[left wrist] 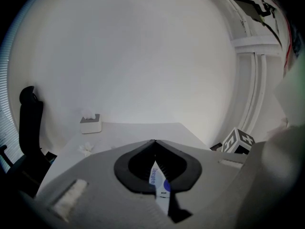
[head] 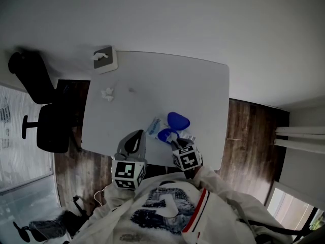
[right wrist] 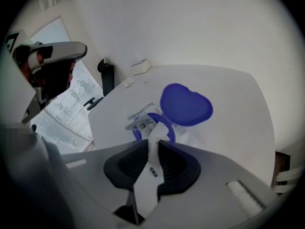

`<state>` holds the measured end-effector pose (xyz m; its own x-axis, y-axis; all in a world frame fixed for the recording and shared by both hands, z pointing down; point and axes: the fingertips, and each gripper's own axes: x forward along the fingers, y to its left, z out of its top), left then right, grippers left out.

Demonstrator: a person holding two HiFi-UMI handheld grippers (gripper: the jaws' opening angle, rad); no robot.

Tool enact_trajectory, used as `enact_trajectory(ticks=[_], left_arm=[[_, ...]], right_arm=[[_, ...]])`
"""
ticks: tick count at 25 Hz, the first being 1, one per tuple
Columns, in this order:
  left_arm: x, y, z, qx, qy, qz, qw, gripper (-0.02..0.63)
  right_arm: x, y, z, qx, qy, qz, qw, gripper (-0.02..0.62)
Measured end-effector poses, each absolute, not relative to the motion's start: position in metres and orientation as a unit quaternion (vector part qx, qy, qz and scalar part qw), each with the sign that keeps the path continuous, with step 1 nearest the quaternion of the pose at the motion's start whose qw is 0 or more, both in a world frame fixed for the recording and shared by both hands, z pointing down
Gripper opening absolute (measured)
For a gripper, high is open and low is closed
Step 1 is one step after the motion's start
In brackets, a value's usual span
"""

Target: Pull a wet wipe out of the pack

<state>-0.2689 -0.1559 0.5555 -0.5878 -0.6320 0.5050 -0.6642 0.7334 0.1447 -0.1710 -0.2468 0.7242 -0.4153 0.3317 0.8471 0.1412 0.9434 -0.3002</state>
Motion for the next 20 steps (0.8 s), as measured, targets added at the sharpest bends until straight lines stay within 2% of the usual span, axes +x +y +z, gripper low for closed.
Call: enact_trajectory(ticks=[20], left_arm=[[-0.263,-0.156,0.5579,0.364,-0.89,0.031,0.272,0.005]], right_arm=[[-0.1658,-0.2494,0.7275,-0.138,-0.835,0.089,0.525,0.023]])
